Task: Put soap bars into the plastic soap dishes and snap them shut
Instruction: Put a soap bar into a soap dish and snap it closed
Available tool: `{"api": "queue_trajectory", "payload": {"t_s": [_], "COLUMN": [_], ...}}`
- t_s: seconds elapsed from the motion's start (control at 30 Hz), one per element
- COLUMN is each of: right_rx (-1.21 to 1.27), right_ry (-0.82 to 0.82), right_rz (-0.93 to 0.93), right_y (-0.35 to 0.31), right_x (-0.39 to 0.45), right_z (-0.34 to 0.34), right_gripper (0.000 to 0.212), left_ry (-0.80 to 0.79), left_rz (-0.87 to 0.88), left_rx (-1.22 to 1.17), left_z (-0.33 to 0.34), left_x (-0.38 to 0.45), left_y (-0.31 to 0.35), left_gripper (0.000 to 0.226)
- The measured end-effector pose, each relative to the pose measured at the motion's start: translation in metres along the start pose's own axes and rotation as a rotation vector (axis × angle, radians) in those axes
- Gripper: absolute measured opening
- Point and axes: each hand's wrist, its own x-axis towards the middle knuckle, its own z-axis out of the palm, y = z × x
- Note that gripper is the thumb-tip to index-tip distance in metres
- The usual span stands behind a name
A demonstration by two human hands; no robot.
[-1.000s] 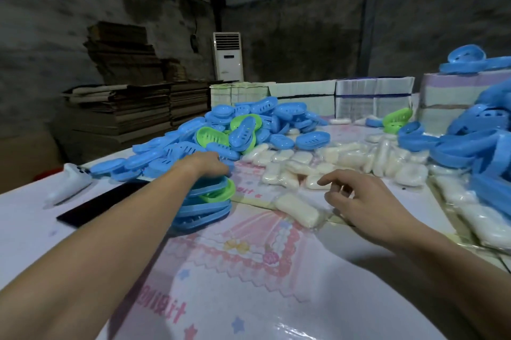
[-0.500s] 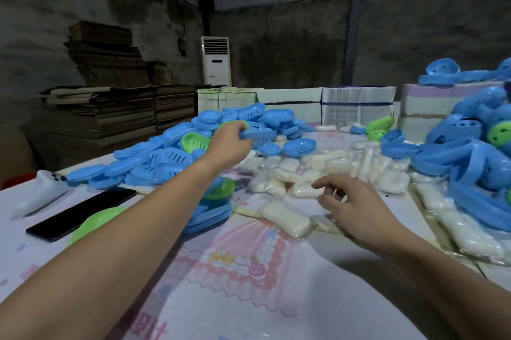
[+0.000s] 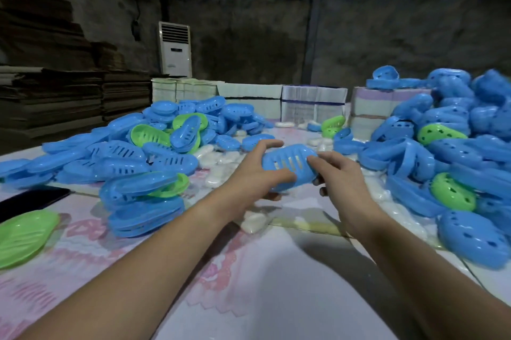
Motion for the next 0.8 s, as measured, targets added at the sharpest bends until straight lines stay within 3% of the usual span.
{"api": "queue_trajectory", "payload": {"t_s": [0.1, 0.17, 0.23, 0.3, 0.37, 0.43, 0.53, 0.63, 0.8], "right_rx": [-0.046, -0.054, -0.074, -0.170, -0.432, -0.728, -1.058, -1.253, -1.352], "right_ry": [-0.064, -0.098, -0.101, -0.064, -0.092, -0.219, -0.366, -0.462, -0.322], "right_rz": [-0.033, -0.054, -0.103, -0.135, -0.159, -0.208, -0.261, -0.219, -0.311], "right_y": [-0.001, -0.003, -0.003, 0.001, 0.010, 0.022, 0.035, 0.041, 0.044], "right_x": [-0.002, -0.004, -0.003, 0.000, 0.002, 0.003, 0.007, 0.012, 0.020], "right_z": [0.001, 0.001, 0.000, -0.004, -0.008, -0.005, 0.011, 0.022, 0.024], "right_gripper": [0.012, 0.012, 0.013, 0.014, 0.025, 0.044, 0.061, 0.064, 0.057], "left_ry": [-0.006, -0.034, 0.005, 0.079, 0.113, 0.157, 0.161, 0.129, 0.108], "left_rz": [0.284, 0.317, 0.336, 0.271, 0.135, 0.015, -0.118, -0.183, -0.256], "left_rx": [0.472, 0.573, 0.563, 0.395, 0.071, -0.170, -0.338, -0.432, -0.557], "left_z": [-0.008, -0.009, -0.010, -0.014, -0.019, -0.021, -0.020, -0.016, -0.015], "left_x": [-0.001, -0.001, 0.001, 0.004, 0.007, 0.010, 0.011, 0.009, 0.005], "left_y": [-0.011, -0.014, -0.014, -0.009, -0.002, 0.003, 0.007, 0.008, 0.011], "left_gripper": [0.079, 0.085, 0.077, 0.065, 0.055, 0.049, 0.036, 0.049, 0.075]}}
